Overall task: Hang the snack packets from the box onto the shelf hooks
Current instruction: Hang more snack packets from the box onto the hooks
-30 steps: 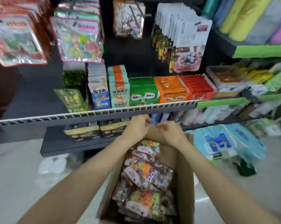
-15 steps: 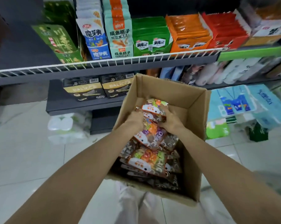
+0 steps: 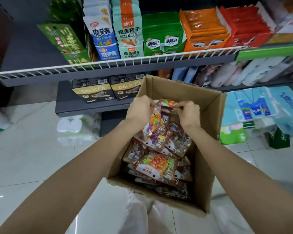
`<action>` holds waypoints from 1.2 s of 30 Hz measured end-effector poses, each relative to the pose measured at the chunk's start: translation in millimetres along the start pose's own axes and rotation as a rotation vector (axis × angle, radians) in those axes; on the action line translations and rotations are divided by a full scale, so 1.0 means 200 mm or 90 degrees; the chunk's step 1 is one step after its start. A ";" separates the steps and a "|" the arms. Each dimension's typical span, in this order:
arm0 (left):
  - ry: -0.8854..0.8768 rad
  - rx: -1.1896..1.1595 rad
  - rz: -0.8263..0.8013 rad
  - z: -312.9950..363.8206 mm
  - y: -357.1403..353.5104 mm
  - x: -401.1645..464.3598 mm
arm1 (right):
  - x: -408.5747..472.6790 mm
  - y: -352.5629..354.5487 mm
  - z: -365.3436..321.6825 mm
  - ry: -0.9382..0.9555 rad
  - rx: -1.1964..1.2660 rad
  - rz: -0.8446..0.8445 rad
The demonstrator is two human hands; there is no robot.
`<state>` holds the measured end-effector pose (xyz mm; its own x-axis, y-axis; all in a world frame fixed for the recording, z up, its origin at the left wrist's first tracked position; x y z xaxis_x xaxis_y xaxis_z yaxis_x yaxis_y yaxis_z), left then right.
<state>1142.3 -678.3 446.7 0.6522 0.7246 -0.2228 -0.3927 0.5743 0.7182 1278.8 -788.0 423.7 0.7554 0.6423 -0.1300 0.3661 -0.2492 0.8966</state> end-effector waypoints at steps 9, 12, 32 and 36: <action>0.008 -0.132 0.156 0.17 0.39 -0.15 | -0.21 0.53 -0.25 0.123 0.102 0.178; 0.031 -0.281 0.205 0.22 0.57 -0.22 | -0.30 0.66 -0.44 0.187 0.130 0.208; -0.150 -0.192 0.209 -0.18 1.98 -0.47 | -0.56 0.62 -2.05 0.444 0.166 0.102; -0.206 -0.157 0.180 -0.32 2.21 -0.50 | -0.51 0.54 -2.35 0.399 0.205 0.041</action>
<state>862.1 -471.7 744.9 0.6504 0.7322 0.2019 -0.6994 0.4737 0.5352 985.9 -539.1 732.5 0.3612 0.8913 0.2743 0.5463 -0.4406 0.7123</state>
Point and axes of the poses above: each hand's wrist, its own x-axis towards the middle knuckle, its own y-axis out of the back of the hand, z = x × y, the point moved 9 cm from there along x, towards the middle knuckle, and after that the axes turned 11 degrees about -x, right-handed, at the moved point
